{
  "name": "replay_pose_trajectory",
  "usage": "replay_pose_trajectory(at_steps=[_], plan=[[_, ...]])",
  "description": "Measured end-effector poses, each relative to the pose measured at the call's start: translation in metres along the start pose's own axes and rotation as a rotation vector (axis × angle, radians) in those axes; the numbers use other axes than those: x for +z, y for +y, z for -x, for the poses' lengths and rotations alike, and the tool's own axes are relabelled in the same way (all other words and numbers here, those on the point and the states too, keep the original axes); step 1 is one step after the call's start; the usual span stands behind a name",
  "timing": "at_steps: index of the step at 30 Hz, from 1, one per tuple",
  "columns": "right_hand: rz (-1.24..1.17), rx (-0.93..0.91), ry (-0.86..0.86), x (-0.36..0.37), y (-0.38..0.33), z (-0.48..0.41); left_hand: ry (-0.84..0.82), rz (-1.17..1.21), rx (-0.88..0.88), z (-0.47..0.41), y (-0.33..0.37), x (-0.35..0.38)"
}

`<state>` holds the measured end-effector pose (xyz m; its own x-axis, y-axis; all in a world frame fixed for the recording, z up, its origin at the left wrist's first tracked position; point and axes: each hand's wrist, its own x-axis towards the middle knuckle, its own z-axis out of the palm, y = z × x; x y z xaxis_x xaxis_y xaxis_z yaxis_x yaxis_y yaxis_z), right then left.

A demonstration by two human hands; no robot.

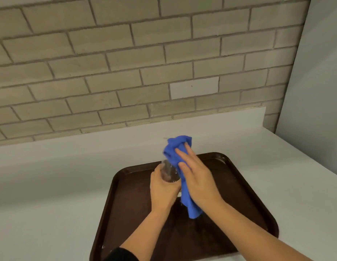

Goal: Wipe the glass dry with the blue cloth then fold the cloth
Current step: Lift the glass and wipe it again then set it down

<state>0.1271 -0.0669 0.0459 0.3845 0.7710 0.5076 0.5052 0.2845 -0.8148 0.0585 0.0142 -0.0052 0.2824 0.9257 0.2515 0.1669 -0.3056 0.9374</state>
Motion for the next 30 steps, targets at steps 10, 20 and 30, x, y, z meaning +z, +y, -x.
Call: replay_pose_trajectory(at_steps=[10,20,30], plan=[[0.003,-0.010,0.108,0.011,0.004,-0.069,-0.171,0.277,-0.154,-0.014,0.044,-0.012],[-0.669,0.642,0.197,-0.022,-0.016,-0.067,-0.542,0.409,-0.188,-0.031,0.069,-0.023],[-1.089,0.727,0.093,-0.018,-0.021,-0.038,-0.316,-0.175,0.039,-0.038,0.093,-0.018]])
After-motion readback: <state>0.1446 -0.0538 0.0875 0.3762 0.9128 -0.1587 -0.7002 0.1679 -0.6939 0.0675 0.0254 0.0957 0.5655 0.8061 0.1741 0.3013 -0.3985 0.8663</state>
